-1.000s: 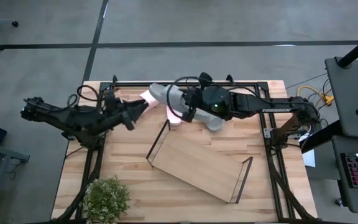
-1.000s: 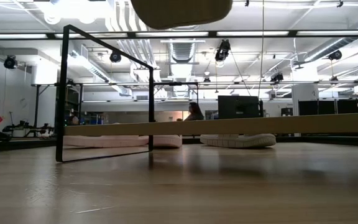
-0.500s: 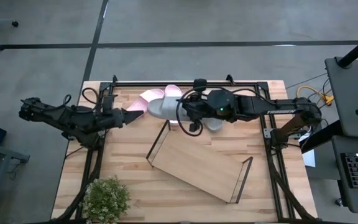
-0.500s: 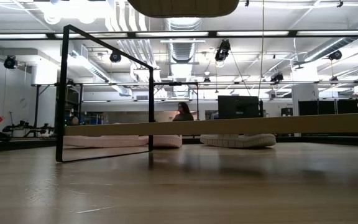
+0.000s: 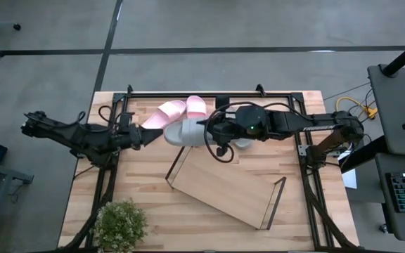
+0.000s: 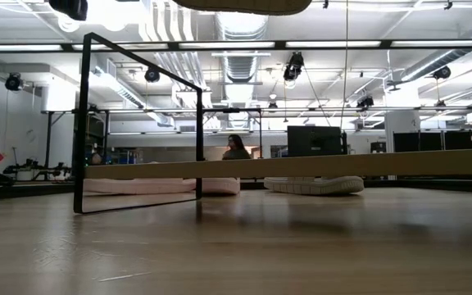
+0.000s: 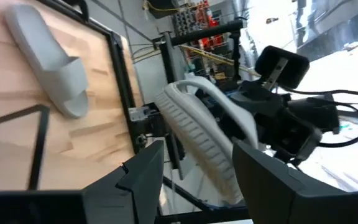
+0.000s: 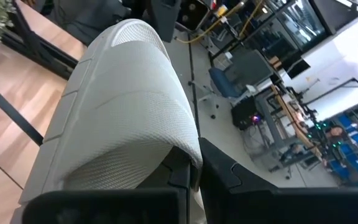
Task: Pick and place slides into the shelf
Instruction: Put the right gray slipper on the shelf
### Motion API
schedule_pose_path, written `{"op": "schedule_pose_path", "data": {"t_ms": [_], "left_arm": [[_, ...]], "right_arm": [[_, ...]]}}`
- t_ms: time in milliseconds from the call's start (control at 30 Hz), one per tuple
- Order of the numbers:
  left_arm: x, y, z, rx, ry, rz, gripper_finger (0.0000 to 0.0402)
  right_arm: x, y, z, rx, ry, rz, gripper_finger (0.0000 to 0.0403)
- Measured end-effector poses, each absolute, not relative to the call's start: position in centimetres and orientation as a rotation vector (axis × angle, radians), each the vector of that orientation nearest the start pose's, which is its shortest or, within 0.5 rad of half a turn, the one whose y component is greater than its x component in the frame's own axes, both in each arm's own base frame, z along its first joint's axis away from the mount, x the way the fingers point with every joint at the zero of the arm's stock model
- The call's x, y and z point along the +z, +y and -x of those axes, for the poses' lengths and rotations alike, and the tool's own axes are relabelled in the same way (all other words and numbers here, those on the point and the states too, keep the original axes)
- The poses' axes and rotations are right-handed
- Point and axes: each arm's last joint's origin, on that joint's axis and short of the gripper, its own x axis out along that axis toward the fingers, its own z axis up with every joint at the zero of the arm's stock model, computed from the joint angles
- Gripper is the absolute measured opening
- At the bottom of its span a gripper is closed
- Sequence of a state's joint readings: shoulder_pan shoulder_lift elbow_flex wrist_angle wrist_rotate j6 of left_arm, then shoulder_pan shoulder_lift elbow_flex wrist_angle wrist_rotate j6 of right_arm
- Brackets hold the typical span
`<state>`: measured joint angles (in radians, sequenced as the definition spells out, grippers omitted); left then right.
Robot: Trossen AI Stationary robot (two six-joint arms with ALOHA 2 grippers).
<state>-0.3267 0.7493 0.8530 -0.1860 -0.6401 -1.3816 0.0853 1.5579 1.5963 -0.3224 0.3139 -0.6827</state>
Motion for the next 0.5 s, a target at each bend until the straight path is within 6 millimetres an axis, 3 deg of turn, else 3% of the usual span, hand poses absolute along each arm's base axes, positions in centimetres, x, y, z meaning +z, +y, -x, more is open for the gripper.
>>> {"op": "schedule_pose_path", "data": {"t_ms": [500], "left_arm": [[36.0,-4.1,-17.4,0.203,-0.148,1.369,0.0177]], "right_arm": [[40.9,2.3,-35.3,-0.071,0.324,0.750,0.0008]]}}
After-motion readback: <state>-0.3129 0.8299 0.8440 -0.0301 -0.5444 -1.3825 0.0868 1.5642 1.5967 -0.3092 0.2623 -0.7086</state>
